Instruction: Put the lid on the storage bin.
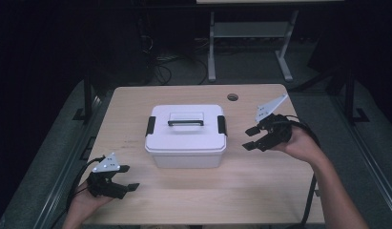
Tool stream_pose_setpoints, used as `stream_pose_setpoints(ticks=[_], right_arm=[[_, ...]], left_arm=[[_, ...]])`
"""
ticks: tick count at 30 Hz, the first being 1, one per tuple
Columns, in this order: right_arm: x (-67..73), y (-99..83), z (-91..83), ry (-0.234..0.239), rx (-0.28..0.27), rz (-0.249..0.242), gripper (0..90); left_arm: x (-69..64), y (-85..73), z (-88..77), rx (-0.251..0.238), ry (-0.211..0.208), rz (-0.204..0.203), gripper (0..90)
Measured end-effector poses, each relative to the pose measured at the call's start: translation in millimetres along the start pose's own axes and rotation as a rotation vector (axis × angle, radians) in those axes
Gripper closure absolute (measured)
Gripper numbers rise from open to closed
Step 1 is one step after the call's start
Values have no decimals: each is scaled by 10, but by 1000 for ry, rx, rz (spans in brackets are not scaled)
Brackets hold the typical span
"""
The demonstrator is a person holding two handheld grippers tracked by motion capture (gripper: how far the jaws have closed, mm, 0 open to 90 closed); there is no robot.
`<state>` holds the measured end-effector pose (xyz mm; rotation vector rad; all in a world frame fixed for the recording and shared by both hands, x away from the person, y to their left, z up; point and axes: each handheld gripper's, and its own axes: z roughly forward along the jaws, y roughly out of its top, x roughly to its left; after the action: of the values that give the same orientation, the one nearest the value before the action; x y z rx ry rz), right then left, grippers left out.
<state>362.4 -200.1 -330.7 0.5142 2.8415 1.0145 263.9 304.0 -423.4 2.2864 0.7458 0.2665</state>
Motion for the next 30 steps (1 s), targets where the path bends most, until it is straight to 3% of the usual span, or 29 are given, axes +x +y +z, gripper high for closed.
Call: stream_pose_setpoints(ticks=[30], right_arm=[[45,-323,128,-7,-11,51,348]], left_arm=[[-1,-13,13,10,4,-4,229]])
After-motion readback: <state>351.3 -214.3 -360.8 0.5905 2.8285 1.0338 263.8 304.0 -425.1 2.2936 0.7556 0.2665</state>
